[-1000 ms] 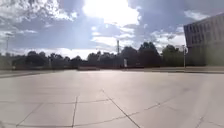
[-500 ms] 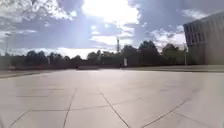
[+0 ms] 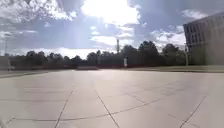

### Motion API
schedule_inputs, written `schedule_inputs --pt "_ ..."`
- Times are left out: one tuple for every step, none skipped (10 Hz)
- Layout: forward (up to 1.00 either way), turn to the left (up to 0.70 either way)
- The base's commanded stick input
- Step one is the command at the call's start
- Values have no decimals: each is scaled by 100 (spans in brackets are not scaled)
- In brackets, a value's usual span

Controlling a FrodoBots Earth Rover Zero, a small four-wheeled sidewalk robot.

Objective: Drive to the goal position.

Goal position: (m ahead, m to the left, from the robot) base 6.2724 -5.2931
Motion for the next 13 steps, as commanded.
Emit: schedule_inputs --pt "58 -1" --pt "58 -1" --pt "58 -1" --pt "58 -1" --pt "58 -1" --pt "58 -1" --pt "58 -1" --pt "58 -1" --pt "58 -1" --pt "58 -1" --pt "58 -1" --pt "58 -1" --pt "58 -1"
